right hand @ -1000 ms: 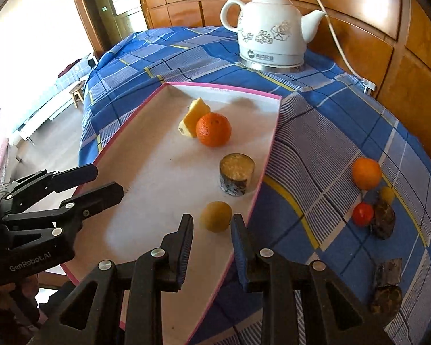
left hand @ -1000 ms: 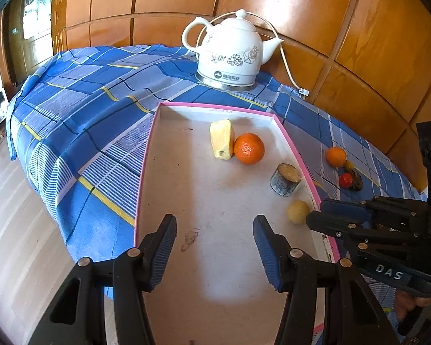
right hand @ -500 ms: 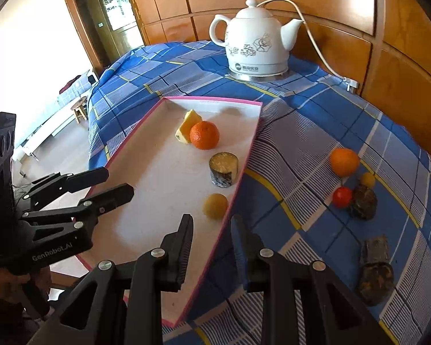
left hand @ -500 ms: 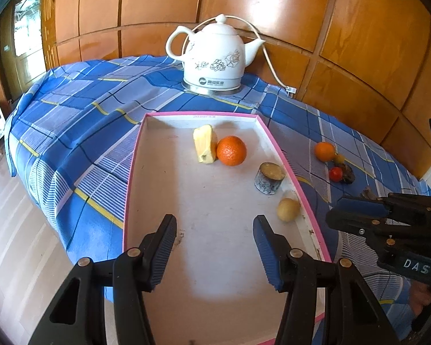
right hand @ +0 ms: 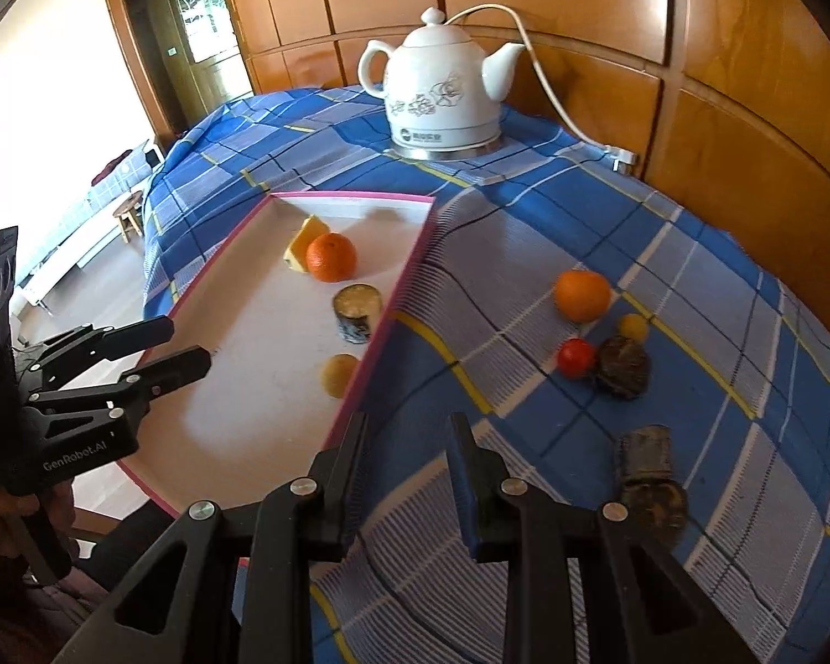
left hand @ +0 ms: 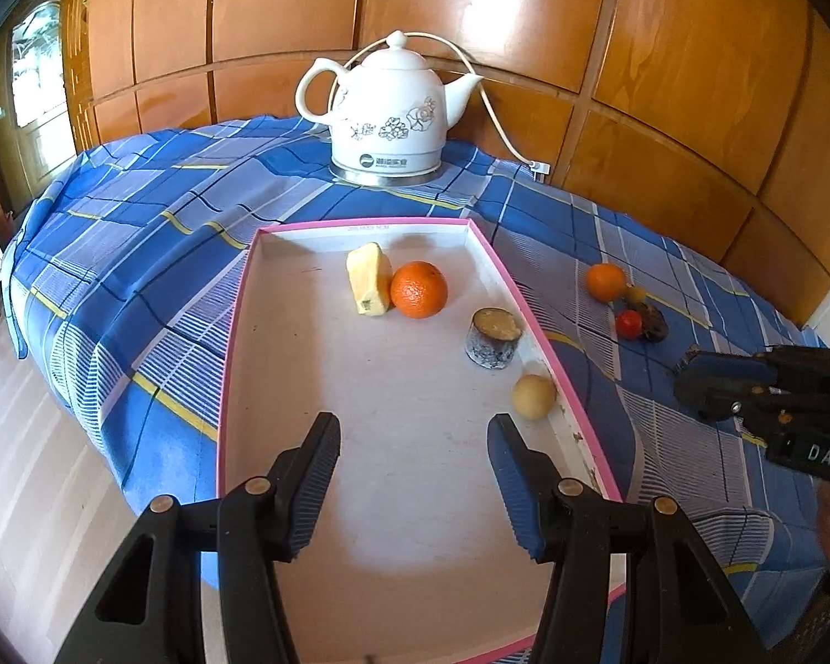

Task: Organize fruits
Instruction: 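Move the right gripper back toward the dark cut tuber pieces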

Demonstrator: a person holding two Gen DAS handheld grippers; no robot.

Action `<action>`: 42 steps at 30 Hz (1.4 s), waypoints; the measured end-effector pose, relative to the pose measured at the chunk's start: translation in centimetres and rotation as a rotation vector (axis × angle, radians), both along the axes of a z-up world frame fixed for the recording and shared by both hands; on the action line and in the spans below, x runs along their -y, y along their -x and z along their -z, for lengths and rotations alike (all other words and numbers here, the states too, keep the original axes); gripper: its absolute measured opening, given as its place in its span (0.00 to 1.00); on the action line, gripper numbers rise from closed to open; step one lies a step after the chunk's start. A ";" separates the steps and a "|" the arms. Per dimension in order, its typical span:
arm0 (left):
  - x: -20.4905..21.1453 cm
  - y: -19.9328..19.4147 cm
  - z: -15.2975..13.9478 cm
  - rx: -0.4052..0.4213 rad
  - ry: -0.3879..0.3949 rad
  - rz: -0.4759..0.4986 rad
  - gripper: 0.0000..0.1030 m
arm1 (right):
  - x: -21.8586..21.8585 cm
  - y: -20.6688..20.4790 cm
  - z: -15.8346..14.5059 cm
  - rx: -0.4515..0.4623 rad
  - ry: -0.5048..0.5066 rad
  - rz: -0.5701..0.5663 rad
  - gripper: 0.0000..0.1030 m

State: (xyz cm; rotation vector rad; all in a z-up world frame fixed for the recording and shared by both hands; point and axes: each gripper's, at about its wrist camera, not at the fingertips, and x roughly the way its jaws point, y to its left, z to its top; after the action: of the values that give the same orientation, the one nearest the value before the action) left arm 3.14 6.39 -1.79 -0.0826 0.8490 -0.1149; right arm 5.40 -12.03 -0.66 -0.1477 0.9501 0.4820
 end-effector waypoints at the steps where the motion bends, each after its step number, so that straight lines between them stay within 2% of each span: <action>1: 0.1 0.0 0.0 0.000 -0.002 0.002 0.55 | 0.2 0.0 -0.1 0.002 0.003 0.003 0.27; 16: 1.4 -0.1 -0.2 0.001 -0.018 0.038 0.55 | 7.4 -0.9 -1.3 0.035 0.084 0.124 0.27; 24: 2.5 -0.3 -0.2 -0.004 -0.032 0.066 0.55 | 15.1 -2.2 -1.0 0.030 0.112 0.301 0.28; 28: 3.3 -0.5 -0.5 -0.004 -0.036 0.088 0.55 | 19.0 -2.6 0.1 0.014 0.095 0.418 0.28; 31: 4.2 -0.7 -0.9 -0.003 -0.038 0.112 0.55 | 21.5 -2.8 1.2 -0.022 0.045 0.505 0.28; 35: 5.7 -1.3 -1.5 0.005 -0.035 0.153 0.55 | 22.9 -3.2 1.5 -0.047 0.038 0.565 0.28; 42: 9.4 -3.9 -1.9 -0.026 -0.002 0.243 0.54 | 22.3 -3.0 0.9 -0.034 0.017 0.543 0.28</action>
State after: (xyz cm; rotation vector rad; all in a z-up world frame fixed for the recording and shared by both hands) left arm 7.04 -3.05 0.12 0.0217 0.8832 -0.3417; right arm 8.44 -34.30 -1.60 0.1052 0.9817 -0.0245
